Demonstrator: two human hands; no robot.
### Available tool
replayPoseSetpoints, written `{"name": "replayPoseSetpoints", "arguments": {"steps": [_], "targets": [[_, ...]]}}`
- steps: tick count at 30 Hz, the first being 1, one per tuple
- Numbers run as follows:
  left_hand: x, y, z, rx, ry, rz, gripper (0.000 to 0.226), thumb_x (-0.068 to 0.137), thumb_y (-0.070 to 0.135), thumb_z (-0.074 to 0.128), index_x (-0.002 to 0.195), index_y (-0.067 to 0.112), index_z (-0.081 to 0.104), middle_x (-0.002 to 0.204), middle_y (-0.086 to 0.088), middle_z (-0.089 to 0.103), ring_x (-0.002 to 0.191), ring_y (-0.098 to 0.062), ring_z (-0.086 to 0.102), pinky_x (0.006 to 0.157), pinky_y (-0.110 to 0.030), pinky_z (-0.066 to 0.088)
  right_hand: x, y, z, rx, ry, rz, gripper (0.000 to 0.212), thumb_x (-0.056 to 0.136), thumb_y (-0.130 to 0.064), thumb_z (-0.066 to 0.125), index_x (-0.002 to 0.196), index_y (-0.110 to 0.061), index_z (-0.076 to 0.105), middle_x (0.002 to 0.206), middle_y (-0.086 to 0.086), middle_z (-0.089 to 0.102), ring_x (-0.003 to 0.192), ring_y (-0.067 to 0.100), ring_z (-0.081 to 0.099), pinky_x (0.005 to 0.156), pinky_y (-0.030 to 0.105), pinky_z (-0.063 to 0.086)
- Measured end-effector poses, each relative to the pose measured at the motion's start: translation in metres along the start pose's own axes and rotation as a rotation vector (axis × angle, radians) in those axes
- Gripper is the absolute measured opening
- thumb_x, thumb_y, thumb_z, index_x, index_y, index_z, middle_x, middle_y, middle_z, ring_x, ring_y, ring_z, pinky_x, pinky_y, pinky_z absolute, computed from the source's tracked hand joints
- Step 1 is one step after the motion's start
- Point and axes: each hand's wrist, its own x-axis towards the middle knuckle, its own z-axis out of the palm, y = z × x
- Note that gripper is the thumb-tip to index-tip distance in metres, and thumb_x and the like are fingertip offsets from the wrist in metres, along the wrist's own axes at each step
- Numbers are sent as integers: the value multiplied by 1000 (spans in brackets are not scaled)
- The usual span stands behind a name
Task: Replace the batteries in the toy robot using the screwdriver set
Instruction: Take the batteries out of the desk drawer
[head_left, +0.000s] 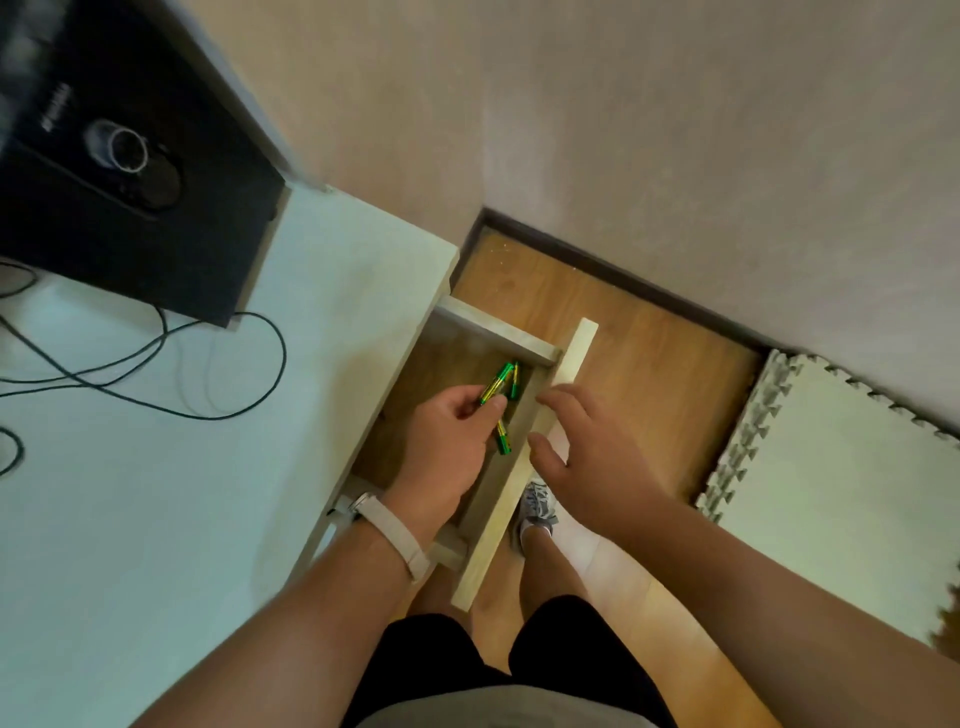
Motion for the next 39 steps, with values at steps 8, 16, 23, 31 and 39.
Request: {"name": "replayPoseSetpoints", "arguments": {"steps": [8,16,23,31,39], "targets": [[-30,17,0,-242,-102,-67,18,98,16,61,113,10,71,103,-9,74,96,-21,74,85,-38,61,-11,-42,-5,783,-40,367,5,94,-37,57,98,-34,59,88,-2,70,80,13,69,71,35,61],[-44,24,-4,-98,-95,19,14,98,19,62,105,18,74,96,-9,76,93,-22,73,84,-33,61,-15,-32,-8,844,-96,373,15,98,-21,53,104,-22,66,82,2,66,69,12,62,64,26,56],[-59,31,-4,278,-83,327,9,98,31,61,99,35,69,90,10,70,82,1,65,72,-18,56,-19,-31,-14,1484,-78,496,20,100,-9,42,107,-6,60,84,9,63,74,18,58,69,30,49],[-59,17,4,780,37,717,27,93,45,60,105,24,71,92,10,59,74,-7,55,54,-28,50,-17,-34,-12,1657,1,584,42,94,-37,51,114,-1,61,92,17,58,88,30,57,65,38,50],[-48,-5,5,749,-37,771,34,83,54,60,102,27,70,89,12,59,76,-7,57,55,-29,49,-17,-30,-10,1522,44,580,23,100,-25,51,102,-3,55,74,11,57,62,18,55,62,29,50]]}}
